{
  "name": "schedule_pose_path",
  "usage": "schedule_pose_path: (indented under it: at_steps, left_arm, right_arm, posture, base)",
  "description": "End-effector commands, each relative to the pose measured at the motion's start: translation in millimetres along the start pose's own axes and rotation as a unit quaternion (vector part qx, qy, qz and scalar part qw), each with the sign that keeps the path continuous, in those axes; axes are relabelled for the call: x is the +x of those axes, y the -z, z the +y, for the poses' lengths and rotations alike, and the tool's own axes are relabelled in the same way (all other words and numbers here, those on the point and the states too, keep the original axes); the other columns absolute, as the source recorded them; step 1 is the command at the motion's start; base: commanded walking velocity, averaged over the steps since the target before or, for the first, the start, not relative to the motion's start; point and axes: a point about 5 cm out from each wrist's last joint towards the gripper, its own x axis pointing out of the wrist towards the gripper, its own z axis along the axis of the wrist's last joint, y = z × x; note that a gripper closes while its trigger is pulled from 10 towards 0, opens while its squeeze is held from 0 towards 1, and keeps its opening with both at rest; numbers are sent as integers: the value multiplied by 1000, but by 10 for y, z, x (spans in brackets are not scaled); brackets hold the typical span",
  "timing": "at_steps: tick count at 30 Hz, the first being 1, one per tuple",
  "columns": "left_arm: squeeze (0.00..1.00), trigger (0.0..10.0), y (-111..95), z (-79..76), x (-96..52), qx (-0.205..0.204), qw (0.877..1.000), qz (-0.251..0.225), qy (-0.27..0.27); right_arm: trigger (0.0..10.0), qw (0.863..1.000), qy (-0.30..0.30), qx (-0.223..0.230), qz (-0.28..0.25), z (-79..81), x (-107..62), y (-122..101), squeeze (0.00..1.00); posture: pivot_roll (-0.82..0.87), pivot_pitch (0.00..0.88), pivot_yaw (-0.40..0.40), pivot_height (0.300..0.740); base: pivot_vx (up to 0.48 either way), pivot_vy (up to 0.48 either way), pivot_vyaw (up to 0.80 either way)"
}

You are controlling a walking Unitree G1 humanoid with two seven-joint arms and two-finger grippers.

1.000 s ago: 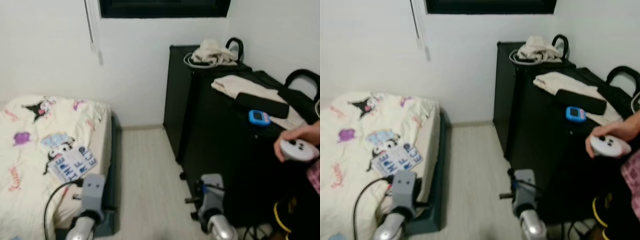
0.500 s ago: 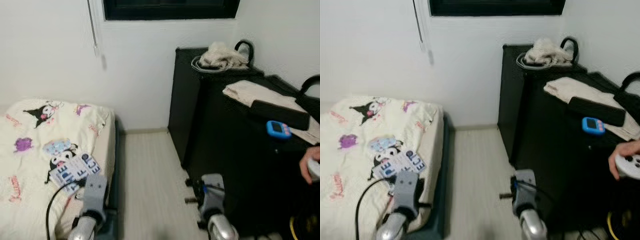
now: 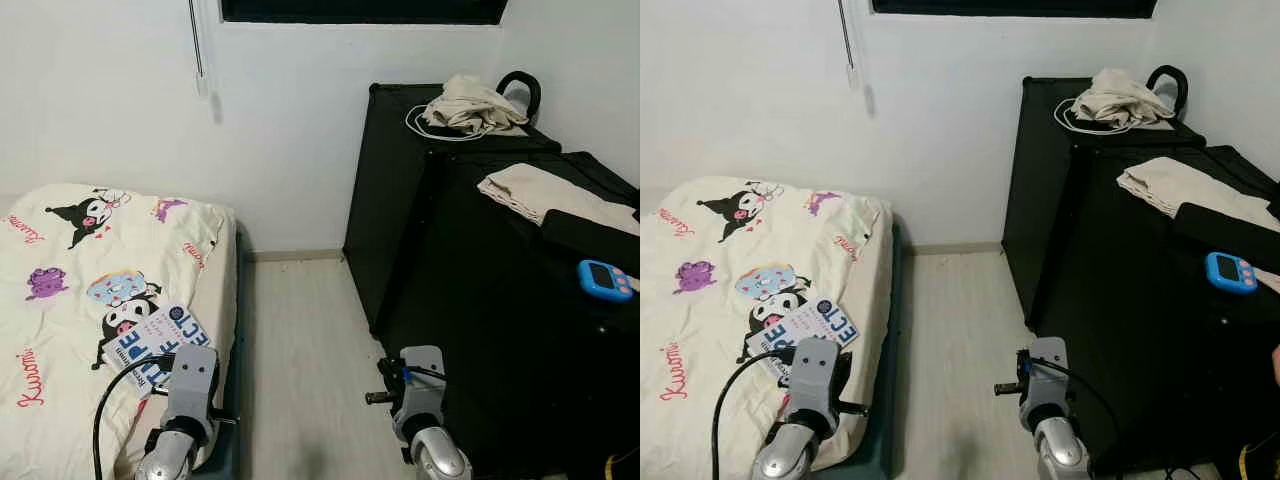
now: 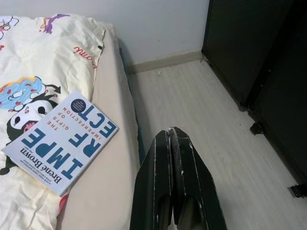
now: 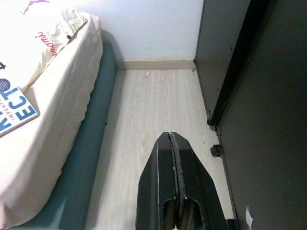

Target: Clean up the room

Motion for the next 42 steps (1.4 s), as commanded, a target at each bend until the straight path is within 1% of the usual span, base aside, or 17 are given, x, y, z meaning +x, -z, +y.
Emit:
schedule_pose_path:
  at_steps: [1,10,14,16,24,42]
  left_arm:
    - [0,10000,33,5,-33,-4,1000,8,0]
    - [0,10000,37,20,-34,0,1000,12,-4]
    - [0,10000,35,22,-38,-6,1000,10,-1]
    - [0,10000,47,26,-40,-4,1000,18,-5]
    - [0,10000,52,14,-43,4,1000,19,1]
    - [0,10000,34,-7,-43,2,1000,12,9]
  right_arm:
    - [10000,1000,9,5,9,-27,-41,55,0]
    - [10000,1000,10,7,11,-19,-46,67,0]
    - [10000,1000,10,7,12,-14,-51,74,0]
    - [10000,1000,10,8,12,-13,-52,76,0]
    - [10000,1000,10,8,12,-15,-57,79,0]
    - [10000,1000,11,8,12,-18,-58,76,0]
  posture:
    - [-15,93,-42,740]
    - [-12,98,-39,740]
    - [-10,100,-38,740]
    - [-10,100,-38,740]
    - [-11,101,-38,740]
    - [-10,100,-37,740]
  base:
    - [240,0,0]
    - [0,0,0]
    - [0,0,0]
    - [0,0,0]
    - [0,0,0]
    - [370,0,0]
